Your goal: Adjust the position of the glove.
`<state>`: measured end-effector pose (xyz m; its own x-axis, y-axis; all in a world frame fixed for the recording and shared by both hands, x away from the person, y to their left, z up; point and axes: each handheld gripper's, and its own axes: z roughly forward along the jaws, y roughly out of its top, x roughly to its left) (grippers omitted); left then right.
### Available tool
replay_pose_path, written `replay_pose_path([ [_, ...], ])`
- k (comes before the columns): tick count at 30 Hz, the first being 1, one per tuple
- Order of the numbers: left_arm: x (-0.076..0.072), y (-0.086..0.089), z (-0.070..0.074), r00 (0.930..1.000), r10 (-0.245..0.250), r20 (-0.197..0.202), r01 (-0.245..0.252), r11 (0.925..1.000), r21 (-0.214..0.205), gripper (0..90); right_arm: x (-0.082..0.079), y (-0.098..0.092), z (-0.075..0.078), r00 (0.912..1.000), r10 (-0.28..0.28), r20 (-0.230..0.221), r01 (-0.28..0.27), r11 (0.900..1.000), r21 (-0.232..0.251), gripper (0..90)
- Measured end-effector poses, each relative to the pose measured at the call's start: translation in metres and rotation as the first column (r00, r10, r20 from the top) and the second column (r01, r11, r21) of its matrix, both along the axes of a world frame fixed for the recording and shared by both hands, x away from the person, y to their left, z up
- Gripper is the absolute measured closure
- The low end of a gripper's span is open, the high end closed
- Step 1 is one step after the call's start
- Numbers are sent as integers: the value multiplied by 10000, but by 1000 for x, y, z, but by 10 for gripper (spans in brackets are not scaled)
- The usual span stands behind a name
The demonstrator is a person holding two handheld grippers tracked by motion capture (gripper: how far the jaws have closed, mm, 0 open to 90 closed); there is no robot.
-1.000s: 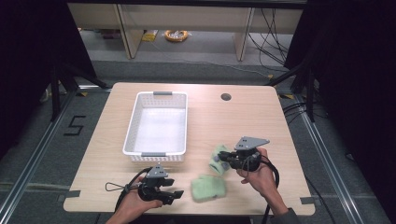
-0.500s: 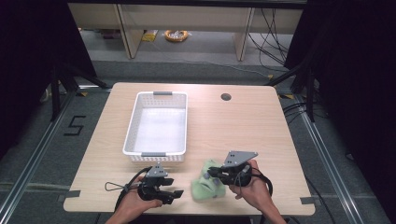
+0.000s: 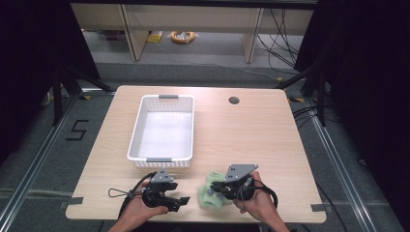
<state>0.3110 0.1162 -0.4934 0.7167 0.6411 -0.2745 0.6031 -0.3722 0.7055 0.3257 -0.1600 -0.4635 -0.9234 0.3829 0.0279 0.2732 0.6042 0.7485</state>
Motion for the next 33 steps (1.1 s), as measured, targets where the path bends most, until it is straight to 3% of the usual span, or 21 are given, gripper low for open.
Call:
replay_pose_path([
  [1, 1, 1, 1, 9998, -166, 106, 164, 9997, 163, 276, -1, 0, -1, 10000, -45, -27, 45, 10000, -56, 850],
  [7, 2, 3, 1, 10000, -35, 76, 35, 10000, 68, 266, -5, 2, -6, 9999, 100, -135, -104, 9996, -257, 846],
  [14, 3, 1, 6, 9999, 25, 98, -23, 9997, -231, 266, -7, 3, -12, 9995, 205, -222, -212, 9993, -295, 843],
  [15, 3, 0, 7, 10000, 20, 89, -16, 9987, -515, 266, -7, 2, -12, 9995, 197, -227, -204, 9993, -300, 842],
  [17, 5, -2, 11, 9999, -102, 113, 108, 9982, -582, 274, -8, 2, -13, 9995, 115, -287, -124, 9995, -298, 835],
  [19, 6, -6, 15, 9997, -194, 130, 203, 9965, -811, 281, -8, 2, -13, 9996, 135, -249, -144, 9993, -335, 826],
  [25, 15, -23, 26, 9985, -438, 337, 469, 9942, -964, 332, -11, 1, -13, 9998, -13, -196, 8, 9997, -252, 765],
  [30, 28, -36, 31, 9960, -838, 294, 862, 9919, -929, 380, -20, -2, -7, 9993, -363, -23, 363, 9993, 23, 718],
  [33, 36, -43, 32, 9935, -1141, 40, 1140, 9887, -975, 389, -29, -6, -4, 9977, -671, 46, 671, 9977, -46, 689],
])
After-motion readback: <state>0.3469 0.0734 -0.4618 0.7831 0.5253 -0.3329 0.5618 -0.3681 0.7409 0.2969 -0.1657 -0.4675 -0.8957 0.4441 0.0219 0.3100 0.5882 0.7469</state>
